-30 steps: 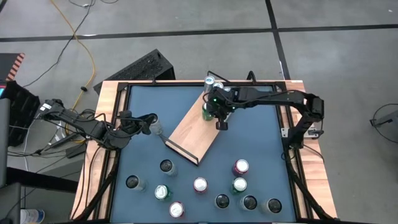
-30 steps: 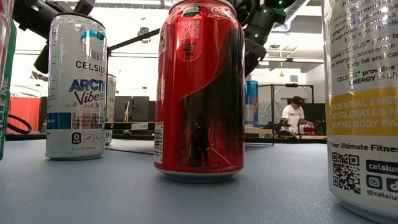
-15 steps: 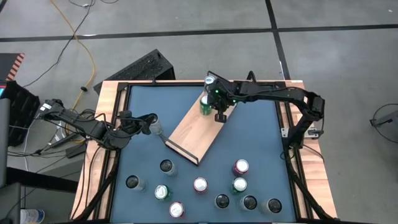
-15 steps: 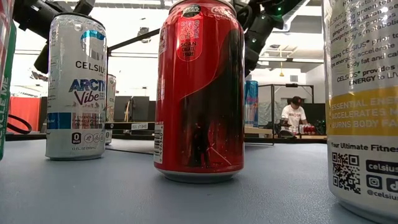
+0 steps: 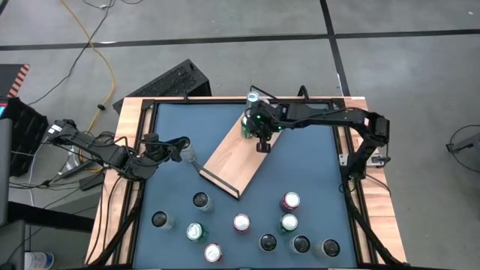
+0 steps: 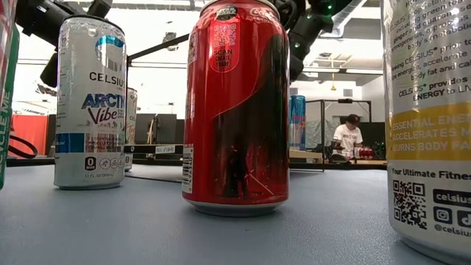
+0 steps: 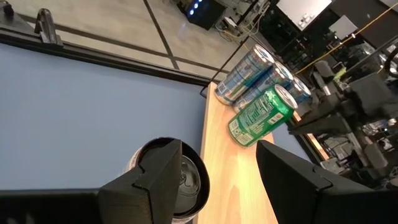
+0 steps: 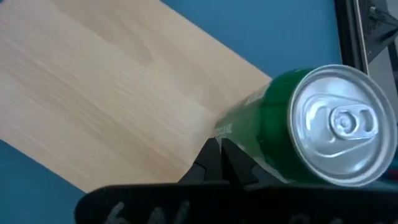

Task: Place canned beverage on shelf
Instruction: Put the right green soda can on the shelf

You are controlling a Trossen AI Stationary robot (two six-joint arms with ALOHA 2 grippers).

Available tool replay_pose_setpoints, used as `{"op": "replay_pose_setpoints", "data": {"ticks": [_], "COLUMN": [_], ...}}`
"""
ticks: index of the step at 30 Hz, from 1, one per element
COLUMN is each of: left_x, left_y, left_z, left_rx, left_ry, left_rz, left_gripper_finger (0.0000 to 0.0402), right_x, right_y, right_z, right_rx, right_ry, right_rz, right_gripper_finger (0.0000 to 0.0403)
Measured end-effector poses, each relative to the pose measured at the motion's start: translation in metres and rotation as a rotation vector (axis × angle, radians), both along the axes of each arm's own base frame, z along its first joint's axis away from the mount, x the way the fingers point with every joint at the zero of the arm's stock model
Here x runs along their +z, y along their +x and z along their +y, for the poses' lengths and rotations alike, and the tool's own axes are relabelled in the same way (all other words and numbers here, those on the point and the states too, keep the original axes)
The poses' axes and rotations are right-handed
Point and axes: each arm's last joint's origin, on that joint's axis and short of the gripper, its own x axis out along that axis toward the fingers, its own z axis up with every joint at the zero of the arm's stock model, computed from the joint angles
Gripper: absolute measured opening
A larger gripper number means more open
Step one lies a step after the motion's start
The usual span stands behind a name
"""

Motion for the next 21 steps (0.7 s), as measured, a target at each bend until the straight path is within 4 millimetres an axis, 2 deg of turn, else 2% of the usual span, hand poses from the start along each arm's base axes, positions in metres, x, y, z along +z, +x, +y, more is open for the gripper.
{"op": "replay_pose_setpoints", "data": {"ticks": [10,21], "left_x": [0.0,0.001], "left_y": [0.0,-0.001], "left_z": [0.0,0.001], "left_rx": [0.022,0.038], "left_ry": [0.01,0.019], "left_rz": [-0.007,-0.01], "left_gripper_finger": [0.0194,0.0194], "right_x": [0.002,0.006], "right_y": [-0.003,-0.001], "right_z": [-0.017,-0.025], "right_rx": [-0.03,-0.038], "right_ry": [-0.021,-0.045], "right_rz": [-0.027,-0.085], "right_gripper_finger": [0.0,0.0]}}
